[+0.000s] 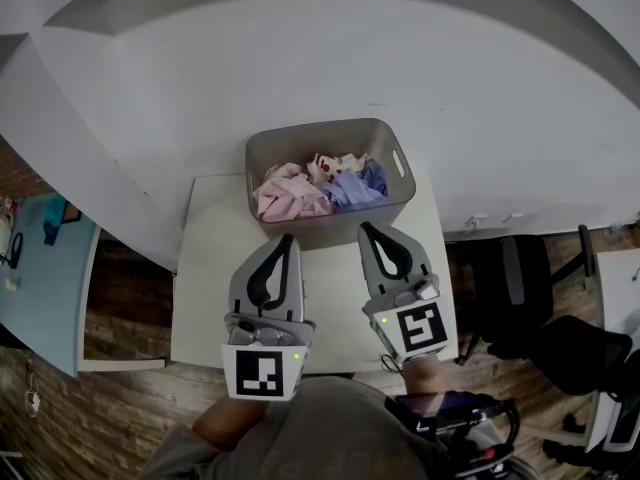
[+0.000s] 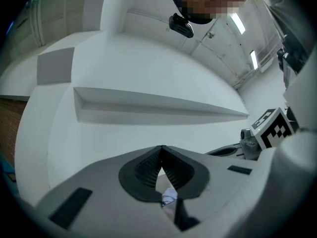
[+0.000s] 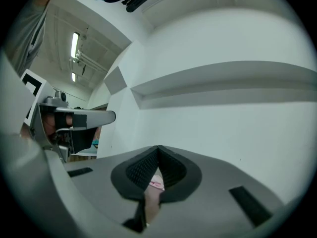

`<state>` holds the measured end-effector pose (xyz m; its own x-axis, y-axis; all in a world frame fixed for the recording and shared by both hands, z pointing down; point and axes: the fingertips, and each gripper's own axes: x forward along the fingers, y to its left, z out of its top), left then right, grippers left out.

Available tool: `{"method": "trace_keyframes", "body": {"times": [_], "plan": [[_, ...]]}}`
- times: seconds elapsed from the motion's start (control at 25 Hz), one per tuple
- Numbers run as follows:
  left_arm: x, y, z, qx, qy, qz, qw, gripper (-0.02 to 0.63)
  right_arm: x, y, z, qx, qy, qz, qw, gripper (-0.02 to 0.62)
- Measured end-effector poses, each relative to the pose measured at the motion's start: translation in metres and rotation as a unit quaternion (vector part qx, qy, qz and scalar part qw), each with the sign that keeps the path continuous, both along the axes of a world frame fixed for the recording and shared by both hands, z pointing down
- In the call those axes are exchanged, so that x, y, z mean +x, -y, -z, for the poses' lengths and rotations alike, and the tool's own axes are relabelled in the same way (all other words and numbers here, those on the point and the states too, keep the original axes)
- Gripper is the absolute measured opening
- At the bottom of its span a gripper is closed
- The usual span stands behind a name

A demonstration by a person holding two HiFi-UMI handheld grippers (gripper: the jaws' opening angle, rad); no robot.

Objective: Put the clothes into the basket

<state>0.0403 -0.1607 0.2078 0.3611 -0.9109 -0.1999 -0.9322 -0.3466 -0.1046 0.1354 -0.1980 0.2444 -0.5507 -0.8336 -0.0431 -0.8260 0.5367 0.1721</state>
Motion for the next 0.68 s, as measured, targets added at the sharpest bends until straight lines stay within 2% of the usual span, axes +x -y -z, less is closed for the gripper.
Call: {"method": "trace_keyframes", "body": {"times": [0.68], "plan": [[-0.022,0.002,0.003,0.014,-0.02,-0.021,0.9995,0.008,-0.025,-0.005,0.007,0.009,-0.003,-0.009,1.0,0.006]]}}
